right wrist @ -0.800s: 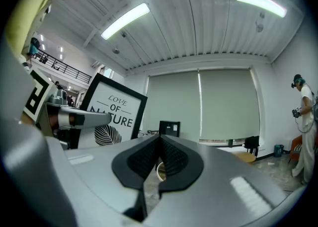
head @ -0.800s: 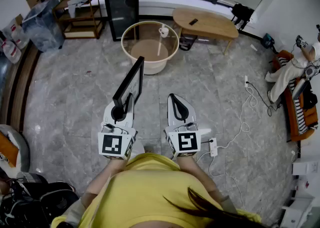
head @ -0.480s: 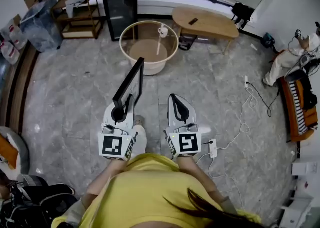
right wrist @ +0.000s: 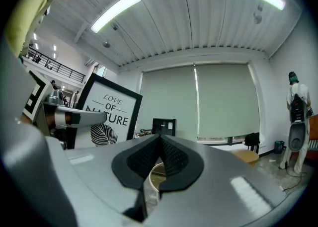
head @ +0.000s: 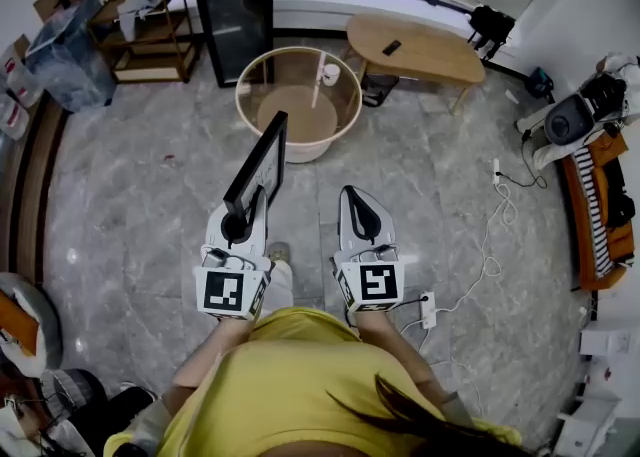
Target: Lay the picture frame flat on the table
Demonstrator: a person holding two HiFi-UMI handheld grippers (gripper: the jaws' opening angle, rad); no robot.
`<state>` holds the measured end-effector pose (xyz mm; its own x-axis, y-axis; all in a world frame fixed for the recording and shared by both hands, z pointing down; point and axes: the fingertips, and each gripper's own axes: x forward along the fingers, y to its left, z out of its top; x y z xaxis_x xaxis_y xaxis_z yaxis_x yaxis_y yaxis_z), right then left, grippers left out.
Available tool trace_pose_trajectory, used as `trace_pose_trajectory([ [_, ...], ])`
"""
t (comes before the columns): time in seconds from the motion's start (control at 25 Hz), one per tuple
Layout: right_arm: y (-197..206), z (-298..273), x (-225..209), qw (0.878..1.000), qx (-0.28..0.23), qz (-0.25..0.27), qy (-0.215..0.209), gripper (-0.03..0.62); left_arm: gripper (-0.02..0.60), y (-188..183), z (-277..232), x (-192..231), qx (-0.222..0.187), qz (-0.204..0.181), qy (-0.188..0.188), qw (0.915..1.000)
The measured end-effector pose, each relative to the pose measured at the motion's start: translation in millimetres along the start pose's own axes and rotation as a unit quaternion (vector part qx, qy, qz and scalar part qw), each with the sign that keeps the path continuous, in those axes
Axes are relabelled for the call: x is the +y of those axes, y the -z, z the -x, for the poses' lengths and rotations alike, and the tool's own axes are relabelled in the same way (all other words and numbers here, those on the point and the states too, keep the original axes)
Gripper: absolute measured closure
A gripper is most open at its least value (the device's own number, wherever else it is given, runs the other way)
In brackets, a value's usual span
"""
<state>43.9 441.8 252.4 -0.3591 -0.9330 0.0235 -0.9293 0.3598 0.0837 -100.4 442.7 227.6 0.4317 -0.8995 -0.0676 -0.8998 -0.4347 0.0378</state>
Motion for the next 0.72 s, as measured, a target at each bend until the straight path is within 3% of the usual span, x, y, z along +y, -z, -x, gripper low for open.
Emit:
trace_pose_trajectory([
  [0.32, -8, -108, -12, 1.000, 0.004, 0.013, 0.007, 0.594, 0.572, 2, -91, 76, -0.002, 0.008, 0.007, 0.9999],
  [0.72, 5, -185, -29, 1.000, 0.013, 0.014, 0.017, 0.594, 0.572, 25, -165, 118, 0.005, 0.018, 0.032, 0.9993],
])
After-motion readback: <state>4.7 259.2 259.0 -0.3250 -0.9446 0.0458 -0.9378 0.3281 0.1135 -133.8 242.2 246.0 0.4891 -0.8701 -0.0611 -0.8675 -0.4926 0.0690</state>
